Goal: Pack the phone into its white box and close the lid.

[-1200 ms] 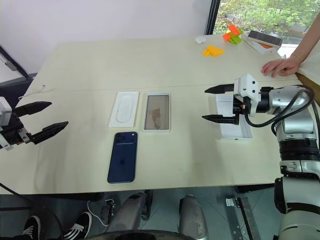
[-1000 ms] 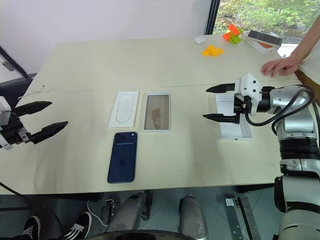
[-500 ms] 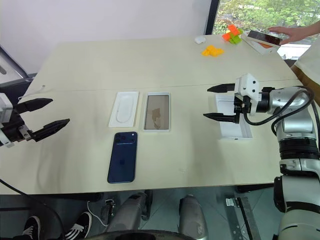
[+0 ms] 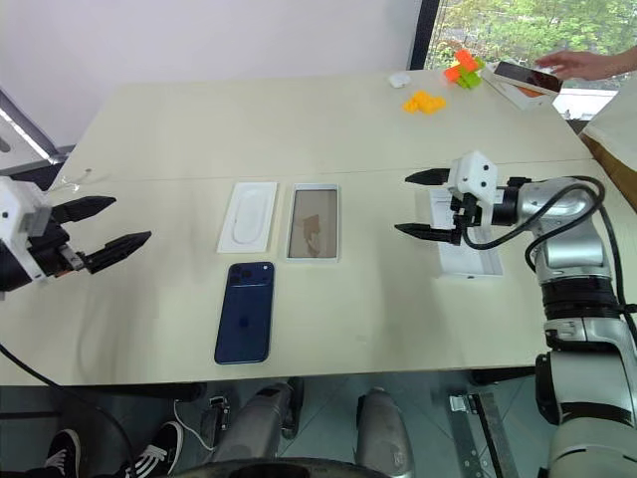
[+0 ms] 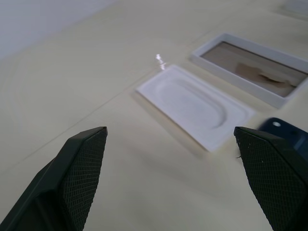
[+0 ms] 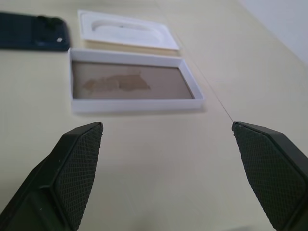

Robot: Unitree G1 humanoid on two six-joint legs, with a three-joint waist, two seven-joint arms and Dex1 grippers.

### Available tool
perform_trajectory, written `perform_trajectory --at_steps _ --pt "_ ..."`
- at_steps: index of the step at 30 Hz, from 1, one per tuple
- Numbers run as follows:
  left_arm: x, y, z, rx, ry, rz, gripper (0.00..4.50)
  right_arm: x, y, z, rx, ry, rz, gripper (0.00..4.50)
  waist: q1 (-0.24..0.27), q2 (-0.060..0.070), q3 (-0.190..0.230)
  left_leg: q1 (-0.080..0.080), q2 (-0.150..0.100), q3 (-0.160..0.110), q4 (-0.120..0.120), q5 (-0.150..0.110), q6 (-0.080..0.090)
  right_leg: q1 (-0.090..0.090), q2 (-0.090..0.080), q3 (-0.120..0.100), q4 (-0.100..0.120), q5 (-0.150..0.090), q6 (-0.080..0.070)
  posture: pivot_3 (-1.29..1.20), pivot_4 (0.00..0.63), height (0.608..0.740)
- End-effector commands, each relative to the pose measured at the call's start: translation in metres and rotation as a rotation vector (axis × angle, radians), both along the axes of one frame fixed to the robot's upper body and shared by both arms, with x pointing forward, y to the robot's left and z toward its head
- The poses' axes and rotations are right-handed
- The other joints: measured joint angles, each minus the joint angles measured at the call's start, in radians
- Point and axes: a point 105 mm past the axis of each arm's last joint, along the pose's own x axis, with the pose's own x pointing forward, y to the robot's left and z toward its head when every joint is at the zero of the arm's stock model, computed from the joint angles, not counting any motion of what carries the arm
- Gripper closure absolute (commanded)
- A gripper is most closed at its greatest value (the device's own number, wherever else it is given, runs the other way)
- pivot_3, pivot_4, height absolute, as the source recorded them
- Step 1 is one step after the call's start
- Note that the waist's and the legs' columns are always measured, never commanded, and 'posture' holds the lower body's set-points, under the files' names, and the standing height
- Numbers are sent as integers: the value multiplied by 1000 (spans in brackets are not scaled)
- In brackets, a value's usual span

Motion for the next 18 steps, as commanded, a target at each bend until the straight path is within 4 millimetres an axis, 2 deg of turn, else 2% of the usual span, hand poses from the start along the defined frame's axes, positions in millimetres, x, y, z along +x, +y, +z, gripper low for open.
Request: perform_trajectory --at_steps 1,5,9,12,14,18 --pt "10 -5 -13 -59 74 82 42 -1 21 4 -29 -35 -11 0 0 0 0 0 0 0 0 0 0 0 0 0 0 0 0 0 150 740" --pt "30 -17 -21 -125 104 180 42 -7 42 -10 -36 5 -12 0 7 -2 0 0 0 -1 2 0 0 0 1 0 1 1 2 0 150 740" --pt "58 -26 -22 -204 139 301 42 -6 56 -11 -45 -14 -26 0 8 -3 0 0 -1 -2 5 1 0 2 2 0 3 2 4 0 150 740" --pt "74 -36 -24 -242 164 330 42 -8 60 -13 -47 -19 -14 0 5 -5 -1 0 -1 -2 7 1 -1 2 2 0 3 4 4 0 150 740" --pt "87 -39 -31 -215 179 368 42 -7 62 -14 -30 -12 -21 0 3 -5 -1 0 -2 -2 7 1 -1 3 2 0 3 4 5 0 150 740" --pt "98 -52 -47 -278 265 396 42 -2 64 -13 -26 -33 -44 0 1 -6 -1 0 -1 -2 6 1 -1 1 4 0 4 5 6 0 150 740"
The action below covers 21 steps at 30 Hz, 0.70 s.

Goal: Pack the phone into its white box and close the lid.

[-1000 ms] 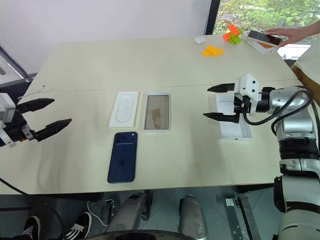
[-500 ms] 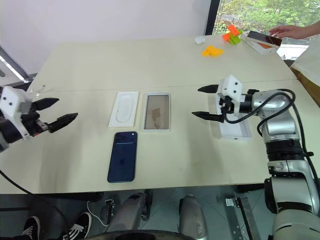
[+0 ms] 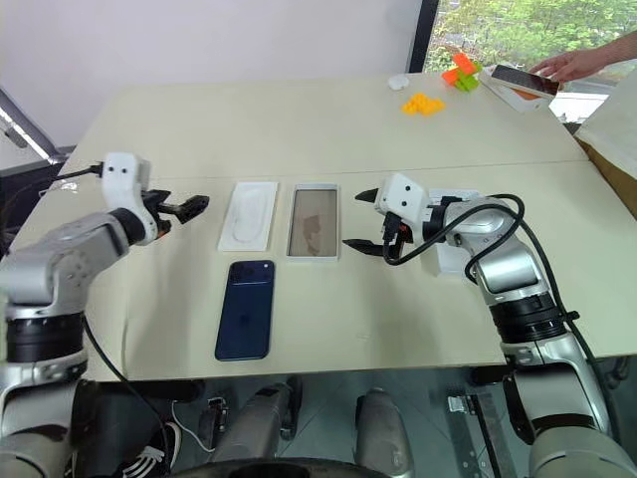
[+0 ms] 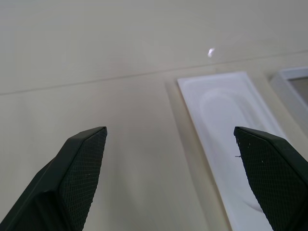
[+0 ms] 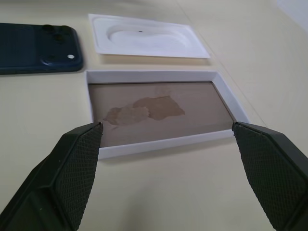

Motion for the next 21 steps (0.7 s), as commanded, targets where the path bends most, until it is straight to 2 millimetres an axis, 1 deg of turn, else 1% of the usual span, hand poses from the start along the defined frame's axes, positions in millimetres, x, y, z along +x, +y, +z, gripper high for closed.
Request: perform_trajectory --at_steps 1,2,6,10,14,18,21 --pt "10 -6 -4 6 18 29 42 1 7 13 23 -56 8 0 0 0 0 0 0 0 0 0 0 0 0 0 0 0 0 0 150 740" --pt "12 -9 -6 17 24 27 42 1 8 14 24 -59 9 0 1 0 0 0 0 0 -1 0 0 -1 0 0 0 0 0 0 150 740" --pt "26 -34 -11 -52 42 15 42 4 7 11 23 -64 -1 0 4 -2 1 0 0 0 0 1 -1 0 1 0 1 0 1 0 150 740" --pt "31 -40 -17 -38 73 20 42 6 8 10 30 -65 -5 0 3 -3 1 0 0 0 1 1 -1 1 0 0 0 1 1 0 150 740" --pt "32 -45 -24 -44 107 15 42 4 7 8 22 -72 1 0 -1 -3 1 0 0 0 0 1 -1 0 1 0 1 1 1 0 150 740" --pt "28 -63 -30 -72 137 -44 42 6 5 11 26 -85 -11 0 3 -3 1 0 0 0 0 1 -1 0 1 0 1 1 2 0 150 740" --pt "27 -66 -34 -83 157 -45 42 5 5 10 28 -89 -9 0 5 -3 0 0 0 0 1 1 -1 1 0 0 1 1 2 0 150 740"
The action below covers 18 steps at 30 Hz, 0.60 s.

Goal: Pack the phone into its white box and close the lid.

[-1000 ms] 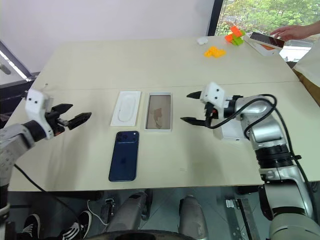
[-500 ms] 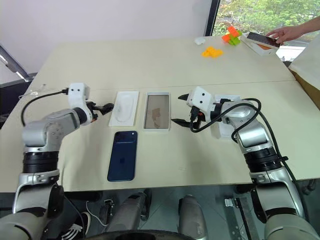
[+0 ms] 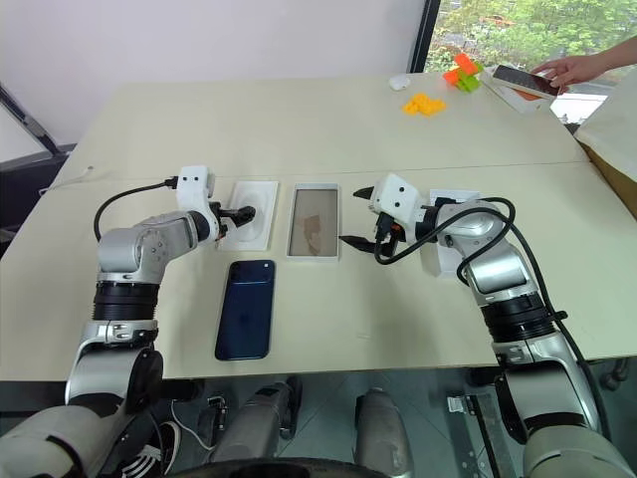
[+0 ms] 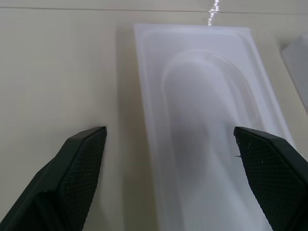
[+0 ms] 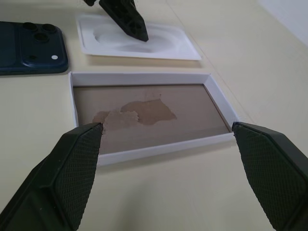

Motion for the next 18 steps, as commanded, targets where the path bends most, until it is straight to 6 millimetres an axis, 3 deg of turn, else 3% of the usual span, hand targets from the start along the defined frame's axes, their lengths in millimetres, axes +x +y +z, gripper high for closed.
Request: perform_trajectory --at_steps 1,3,10,11,18 --pt "-1 -6 0 -13 10 -14 279 0 1 13 15 -60 6 0 0 0 0 0 0 0 0 0 0 0 0 0 0 0 0 0 150 740" --pt "-1 -4 0 -10 10 -4 832 0 1 13 20 -57 5 0 -1 0 0 0 0 0 0 0 0 0 0 0 0 0 0 0 150 740" --pt "-4 -1 -3 -14 37 14 4210 0 0 17 17 -69 4 0 -1 0 0 0 0 0 0 0 0 0 0 0 0 0 0 0 150 740" --pt "-4 0 -3 -10 39 19 4477 0 0 19 21 -70 5 0 0 0 0 0 0 0 0 0 0 0 0 0 0 0 0 0 150 740" --pt "-6 2 0 -46 32 33 4477 2 -1 20 18 -73 7 0 -2 0 0 1 0 0 0 1 -1 1 0 0 0 1 -1 0 150 740"
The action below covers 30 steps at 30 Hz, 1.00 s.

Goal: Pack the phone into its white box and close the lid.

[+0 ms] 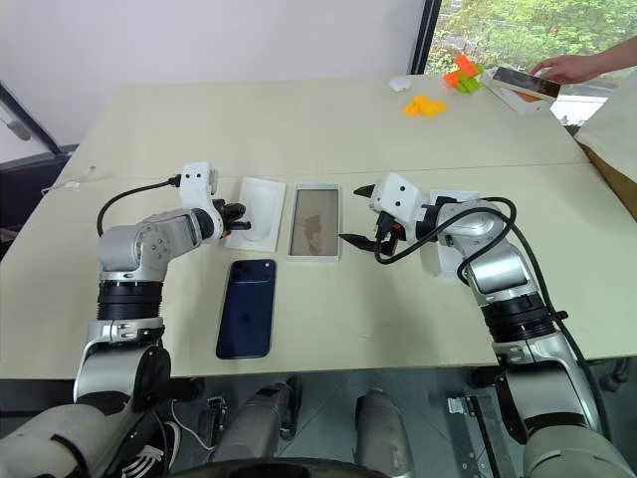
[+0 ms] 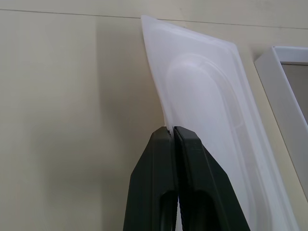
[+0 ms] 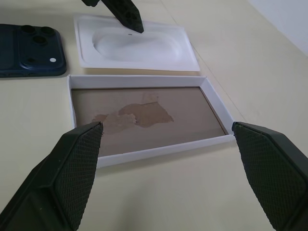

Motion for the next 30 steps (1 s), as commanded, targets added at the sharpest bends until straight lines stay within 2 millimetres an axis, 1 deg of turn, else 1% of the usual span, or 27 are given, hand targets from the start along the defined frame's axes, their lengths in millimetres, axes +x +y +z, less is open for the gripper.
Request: perform_trajectory --at_steps 1,3,4,6,7,8,9,11,13,14,16,18,20,22,26,28,30 --pt "-4 3 -3 -45 16 22 4477 1 -1 19 18 -61 8 0 0 0 0 0 0 0 0 0 0 0 0 0 0 0 0 0 150 740" --pt "-3 4 5 -102 -14 32 4477 2 -1 18 22 -57 4 0 0 0 0 0 0 0 0 0 0 0 0 0 0 0 0 0 150 740" --pt "-2 3 13 -177 -36 37 4477 2 -2 18 18 -60 1 0 0 0 0 0 0 0 0 0 0 -1 0 0 0 0 0 0 150 740" --pt "-2 10 26 -260 -81 66 4477 2 -4 17 12 -62 1 0 0 0 0 0 0 0 0 0 0 -1 0 0 0 0 0 0 150 740" --pt "-2 12 34 -344 -98 78 4477 3 -4 18 11 -64 -3 0 0 -1 1 -1 0 0 0 0 0 -1 0 0 0 0 0 0 150 740" --pt "-4 13 37 -425 -90 86 4477 4 -5 18 11 -66 -6 0 -1 -2 1 -1 0 -1 0 0 0 -1 0 0 0 0 0 0 150 740" --pt "-7 12 40 -435 -94 62 4477 4 -6 18 9 -69 -8 0 -3 -3 2 -1 0 -1 0 0 0 -1 0 0 0 0 0 0 150 740" --pt "-13 10 49 -580 -94 33 4477 6 -8 19 0 -75 -15 0 -4 -4 2 -1 0 0 -1 0 0 -2 0 0 0 0 0 0 150 740" --pt "-19 9 51 -597 -89 0 4477 7 -10 19 -3 -73 -16 0 -3 -5 3 -1 0 0 -1 0 0 -2 0 0 0 0 1 0 150 740" --pt "-21 7 50 -632 -77 -11 4477 7 -11 19 -8 -76 -17 0 -3 -5 3 -1 0 0 -1 0 0 -2 0 0 0 0 1 0 150 740" --pt "-24 4 47 -611 -62 -24 4477 8 -15 19 -17 -78 -23 0 -1 -5 3 -1 0 0 -1 0 0 -2 0 0 0 0 1 0 150 740" --pt "-26 -3 46 -629 -52 -36 4477 9 -18 20 -24 -79 -31 0 2 -5 3 -1 0 1 0 0 0 -1 0 0 0 0 1 0 150 740" --pt "-26 -17 49 -643 -50 -75 4477 10 -24 20 -38 -75 -41 0 3 -5 3 -1 0 1 0 0 0 -1 0 0 0 0 0 0 150 740" --pt "-22 -29 48 -576 -50 -76 4477 10 -32 19 -54 -72 -59 0 4 -6 3 -1 0 1 0 0 0 0 0 0 -1 0 0 0 150 740" --pt "-14 -51 52 -603 -59 -91 4477 9 -39 19 -63 -64 -70 0 2 -6 4 -2 0 3 0 0 0 -1 0 0 -2 0 0 0 150 740" --pt "-13 -62 49 -569 -55 -103 4477 9 -43 18 -70 -68 -85 0 -1 -7 4 -2 0 3 -1 0 0 -1 0 0 -2 0 0 0 150 740" --pt "-12 -70 44 -571 -37 -103 4477 8 -44 18 -72 -67 -88 0 -1 -7 4 -2 0 4 -1 0 0 -1 0 0 -2 0 1 0 150 740"
